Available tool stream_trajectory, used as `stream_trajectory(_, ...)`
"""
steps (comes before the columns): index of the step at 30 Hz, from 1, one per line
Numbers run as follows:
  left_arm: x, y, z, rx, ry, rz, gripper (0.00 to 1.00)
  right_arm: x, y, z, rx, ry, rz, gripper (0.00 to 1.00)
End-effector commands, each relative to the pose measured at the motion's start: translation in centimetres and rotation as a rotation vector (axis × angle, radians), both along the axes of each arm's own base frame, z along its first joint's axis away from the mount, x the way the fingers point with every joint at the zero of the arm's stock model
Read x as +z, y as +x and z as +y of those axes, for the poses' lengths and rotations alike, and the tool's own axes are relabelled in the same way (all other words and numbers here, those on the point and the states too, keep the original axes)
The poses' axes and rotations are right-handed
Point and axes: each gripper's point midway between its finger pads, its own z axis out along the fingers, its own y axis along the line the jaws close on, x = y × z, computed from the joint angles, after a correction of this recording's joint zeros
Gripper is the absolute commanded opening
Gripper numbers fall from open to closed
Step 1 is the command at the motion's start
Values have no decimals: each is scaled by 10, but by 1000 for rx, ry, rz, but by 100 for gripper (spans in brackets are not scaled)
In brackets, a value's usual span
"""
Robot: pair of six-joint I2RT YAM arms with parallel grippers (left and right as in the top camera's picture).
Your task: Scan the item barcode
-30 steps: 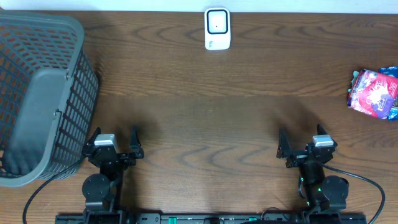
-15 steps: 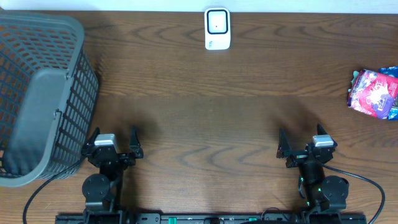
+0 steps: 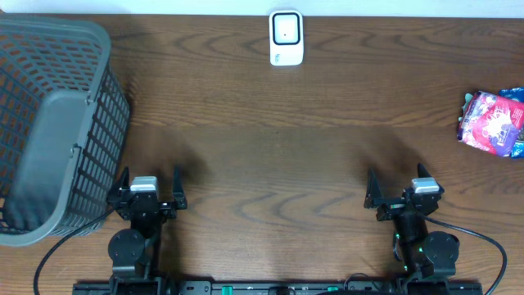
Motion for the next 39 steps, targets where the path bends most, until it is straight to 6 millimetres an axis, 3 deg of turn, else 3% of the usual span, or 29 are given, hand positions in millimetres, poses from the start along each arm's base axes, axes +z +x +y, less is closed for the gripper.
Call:
stream_trajectory(1, -17, -1, 7, 44, -21, 47, 98, -1, 0, 0, -2, 14, 2, 99)
stream_trajectory(39, -17, -1, 7, 49, -71, 42, 98, -1, 0, 0, -2, 14, 2, 99)
